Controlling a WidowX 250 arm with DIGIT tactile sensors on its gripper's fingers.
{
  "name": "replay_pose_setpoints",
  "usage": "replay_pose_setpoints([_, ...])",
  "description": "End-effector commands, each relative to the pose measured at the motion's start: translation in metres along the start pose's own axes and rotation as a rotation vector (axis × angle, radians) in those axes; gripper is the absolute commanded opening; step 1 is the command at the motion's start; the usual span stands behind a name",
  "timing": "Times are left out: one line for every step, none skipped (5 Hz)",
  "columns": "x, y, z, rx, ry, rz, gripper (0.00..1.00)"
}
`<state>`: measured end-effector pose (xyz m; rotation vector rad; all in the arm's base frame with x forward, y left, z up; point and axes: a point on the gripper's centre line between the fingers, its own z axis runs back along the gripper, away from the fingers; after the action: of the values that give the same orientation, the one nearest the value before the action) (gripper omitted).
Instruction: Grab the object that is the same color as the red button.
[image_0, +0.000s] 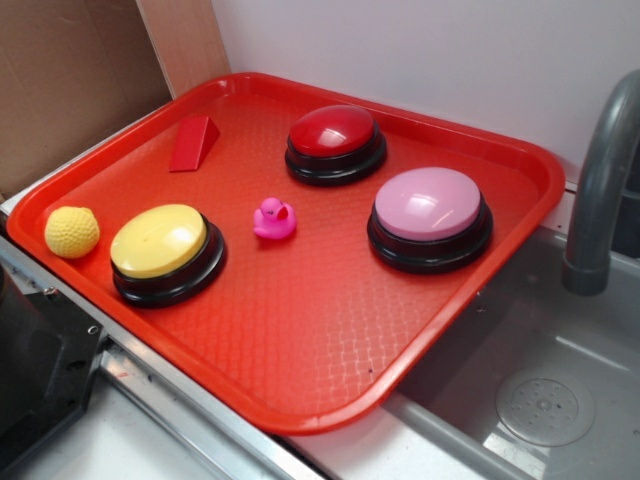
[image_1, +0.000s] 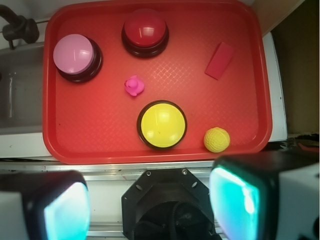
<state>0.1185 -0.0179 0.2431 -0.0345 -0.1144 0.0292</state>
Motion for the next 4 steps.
replay_pose_setpoints([0.0, 0.0, 0.0, 0.0, 0.0, 0.0, 1.0])
replay_pose_setpoints([0.035, 0.009, 0.009, -0.01, -0.004, 0.052, 1.0])
replay_pose_setpoints([0.07, 0.03, 0.007, -0.033, -0.002, 0.105, 1.0])
replay_pose_setpoints([0.108, 0.067, -0.006, 0.022, 0.018, 0.244, 1.0])
